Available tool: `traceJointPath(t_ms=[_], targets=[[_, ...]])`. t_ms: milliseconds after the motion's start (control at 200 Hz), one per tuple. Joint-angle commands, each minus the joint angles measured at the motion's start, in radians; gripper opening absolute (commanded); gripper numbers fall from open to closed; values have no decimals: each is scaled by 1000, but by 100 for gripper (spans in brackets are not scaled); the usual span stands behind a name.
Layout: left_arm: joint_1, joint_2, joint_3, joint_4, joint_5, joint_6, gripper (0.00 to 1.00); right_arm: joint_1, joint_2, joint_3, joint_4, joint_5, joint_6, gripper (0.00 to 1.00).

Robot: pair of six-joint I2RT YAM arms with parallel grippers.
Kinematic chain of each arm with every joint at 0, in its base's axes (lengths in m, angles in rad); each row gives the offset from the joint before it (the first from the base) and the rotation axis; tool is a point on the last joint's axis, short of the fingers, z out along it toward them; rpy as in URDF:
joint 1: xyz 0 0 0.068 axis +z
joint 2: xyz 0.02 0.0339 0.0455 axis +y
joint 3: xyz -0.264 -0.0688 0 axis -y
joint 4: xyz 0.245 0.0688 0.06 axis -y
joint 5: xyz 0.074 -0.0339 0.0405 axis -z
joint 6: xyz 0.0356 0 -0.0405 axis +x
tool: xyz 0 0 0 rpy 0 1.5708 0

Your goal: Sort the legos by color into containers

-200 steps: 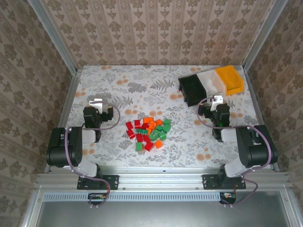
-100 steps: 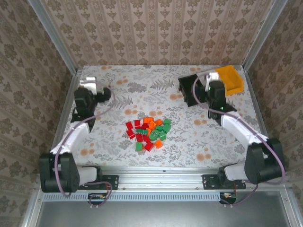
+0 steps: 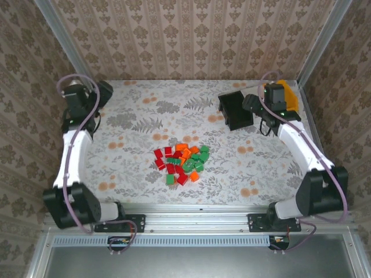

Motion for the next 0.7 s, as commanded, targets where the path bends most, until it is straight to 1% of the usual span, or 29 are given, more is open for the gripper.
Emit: traceJointPath(t_ms=[0, 75, 125, 185, 250, 310, 365, 530, 695], targets=[[-29, 130, 112, -138, 247, -12, 84, 30, 98, 111, -116, -74, -58, 86], [-44, 245, 170, -212, 379, -3, 76, 60, 186, 170, -137, -90, -83, 85], [-57, 304, 182, -210, 493, -29, 73, 84, 236, 199, -133, -86, -87, 85], [-78, 339, 174, -186, 558, -48, 71, 116, 296, 238, -125, -87, -97, 85], [-100, 347, 165, -183, 559, -45, 71, 147, 369, 291, -138, -74, -109, 85], [-113, 342, 162, -194, 539, -35, 71, 172, 436, 337, -160, -63, -119, 80], [-122, 332, 153, -192, 528, -33, 71, 192, 479, 362, -165, -44, -118, 79], [-143, 321, 154, -189, 538, -30, 72, 256, 518, 373, -153, -3, -139, 79], [-145, 310, 151, -189, 536, -27, 72, 308, 544, 412, -142, -84, -135, 78]])
